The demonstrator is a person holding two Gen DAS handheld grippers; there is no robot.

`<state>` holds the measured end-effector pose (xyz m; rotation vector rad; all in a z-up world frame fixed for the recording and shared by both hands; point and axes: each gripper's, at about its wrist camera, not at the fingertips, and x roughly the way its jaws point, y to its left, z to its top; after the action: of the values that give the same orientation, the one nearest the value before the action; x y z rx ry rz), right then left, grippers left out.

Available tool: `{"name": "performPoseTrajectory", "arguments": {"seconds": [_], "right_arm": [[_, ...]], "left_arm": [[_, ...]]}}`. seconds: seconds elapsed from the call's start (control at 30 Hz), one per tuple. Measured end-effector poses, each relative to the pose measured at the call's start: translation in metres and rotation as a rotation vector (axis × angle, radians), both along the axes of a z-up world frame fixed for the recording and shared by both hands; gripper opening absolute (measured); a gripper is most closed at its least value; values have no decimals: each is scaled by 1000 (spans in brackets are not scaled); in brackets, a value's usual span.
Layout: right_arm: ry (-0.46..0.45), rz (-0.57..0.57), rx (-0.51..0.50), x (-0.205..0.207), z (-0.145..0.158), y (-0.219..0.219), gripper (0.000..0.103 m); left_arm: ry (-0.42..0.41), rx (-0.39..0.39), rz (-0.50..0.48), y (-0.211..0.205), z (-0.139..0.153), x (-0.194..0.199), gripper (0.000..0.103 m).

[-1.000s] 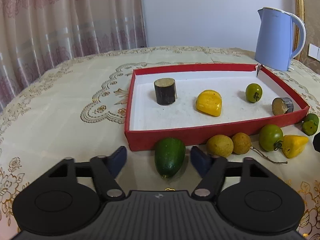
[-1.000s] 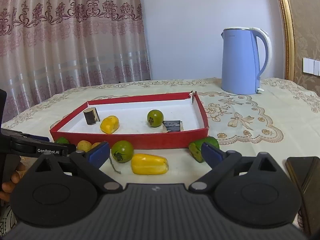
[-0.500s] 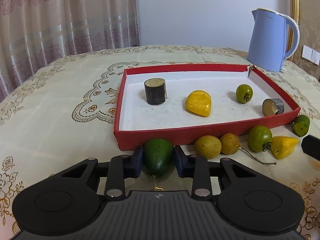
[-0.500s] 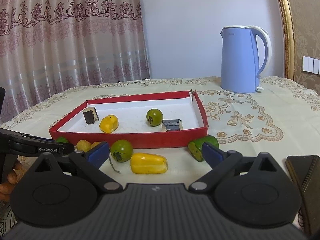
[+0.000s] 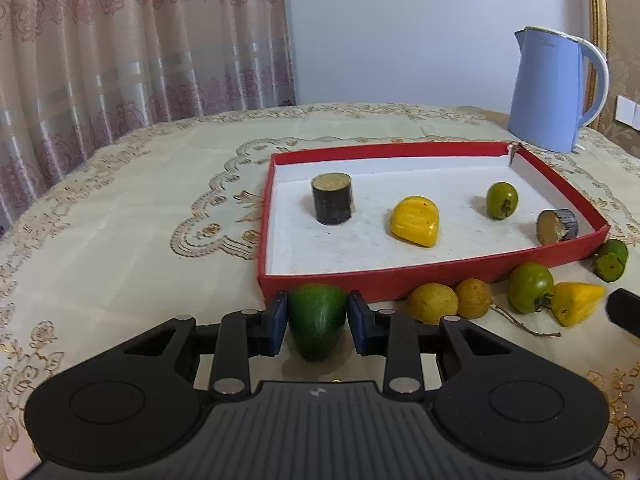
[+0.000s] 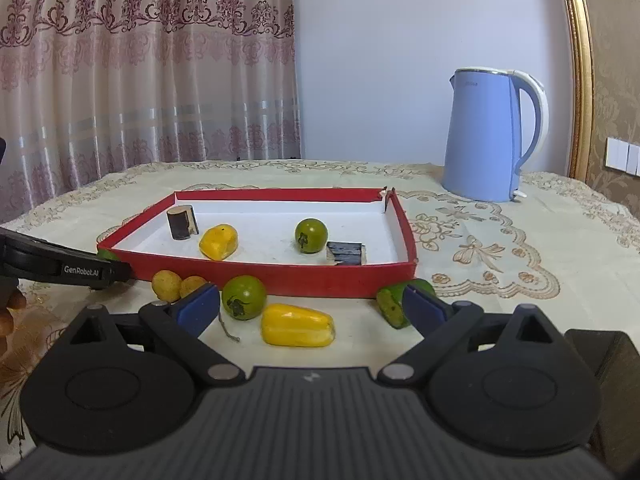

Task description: Organize fruits

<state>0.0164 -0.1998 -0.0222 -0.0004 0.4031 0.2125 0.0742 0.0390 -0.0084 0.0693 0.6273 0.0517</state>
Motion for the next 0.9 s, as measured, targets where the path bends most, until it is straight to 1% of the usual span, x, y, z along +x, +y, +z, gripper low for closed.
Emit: {"name": "performPoseTrajectory", "arguments": {"seconds": [0.17,0.37,0.5,0.63,0.77,0.9], "right_arm": [[7,-13,-4,1,2,-7,95],[29,-32,34,4,1,-20,94],[13,-42,7,1,1,-22,93],[17,-54,-2,2,0,-26,91],[33,-63,-5,5,-2,-28,84],[40,-73,-14,8,-3,-30,79]], "left_arm": [[-4,17,8,-1,2,0,32],[-4,13,18,1,3,-2,32],[-9,-5,23,4,6,-4,32],[-9,-35,22,8,10,-7,32],[-27,-46,28,12,17,-11,32],[-63,-47,39,18,28,-16,31]]}}
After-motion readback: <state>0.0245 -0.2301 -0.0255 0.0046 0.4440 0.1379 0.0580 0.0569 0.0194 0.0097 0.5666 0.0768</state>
